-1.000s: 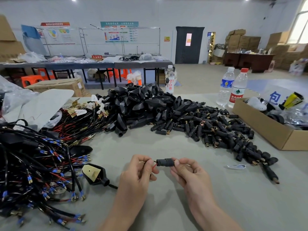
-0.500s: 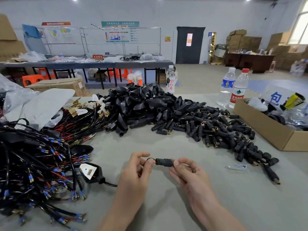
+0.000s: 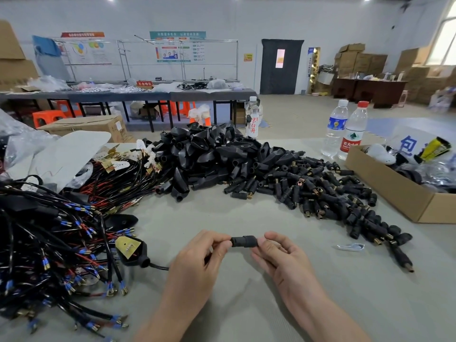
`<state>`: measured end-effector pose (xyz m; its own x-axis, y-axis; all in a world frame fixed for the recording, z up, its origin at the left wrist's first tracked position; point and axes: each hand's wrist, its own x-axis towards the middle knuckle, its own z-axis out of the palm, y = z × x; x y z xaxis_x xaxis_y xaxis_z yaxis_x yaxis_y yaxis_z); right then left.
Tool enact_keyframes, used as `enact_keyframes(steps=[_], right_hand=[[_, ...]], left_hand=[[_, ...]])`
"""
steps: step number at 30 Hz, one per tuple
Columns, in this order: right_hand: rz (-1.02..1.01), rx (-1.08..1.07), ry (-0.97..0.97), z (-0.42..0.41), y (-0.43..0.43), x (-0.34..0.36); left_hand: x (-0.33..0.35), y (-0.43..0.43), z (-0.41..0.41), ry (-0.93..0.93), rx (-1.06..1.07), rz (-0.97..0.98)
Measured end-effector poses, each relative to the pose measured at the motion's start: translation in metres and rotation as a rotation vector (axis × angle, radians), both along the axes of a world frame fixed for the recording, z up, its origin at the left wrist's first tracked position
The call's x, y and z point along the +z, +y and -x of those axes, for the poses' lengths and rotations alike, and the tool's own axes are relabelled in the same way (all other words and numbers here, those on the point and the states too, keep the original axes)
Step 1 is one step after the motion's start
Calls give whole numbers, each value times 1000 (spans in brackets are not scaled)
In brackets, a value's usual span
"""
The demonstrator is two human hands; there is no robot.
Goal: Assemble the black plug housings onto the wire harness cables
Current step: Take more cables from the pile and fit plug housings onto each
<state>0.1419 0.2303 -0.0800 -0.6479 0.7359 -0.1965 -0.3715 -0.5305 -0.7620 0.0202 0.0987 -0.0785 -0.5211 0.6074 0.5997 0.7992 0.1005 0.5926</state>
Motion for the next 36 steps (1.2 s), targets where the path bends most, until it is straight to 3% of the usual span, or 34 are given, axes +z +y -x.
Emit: enact_keyframes(steps=[7, 14, 24, 29, 36], right_hand=[[-47, 2, 7, 0, 1, -1], [-169, -18, -44, -1, 2, -1], [-211, 14, -42, -4, 5, 3], [-291, 65, -87, -5, 3, 3], [-328, -70, -121, -11, 14, 8]], left_hand=[[1, -2, 2, 138, 61, 43], [-5, 1, 6, 64, 17, -43], [-3, -2, 0, 77, -4, 50], [2, -4, -8, 221, -24, 147], [5, -4, -2, 328, 23, 182]])
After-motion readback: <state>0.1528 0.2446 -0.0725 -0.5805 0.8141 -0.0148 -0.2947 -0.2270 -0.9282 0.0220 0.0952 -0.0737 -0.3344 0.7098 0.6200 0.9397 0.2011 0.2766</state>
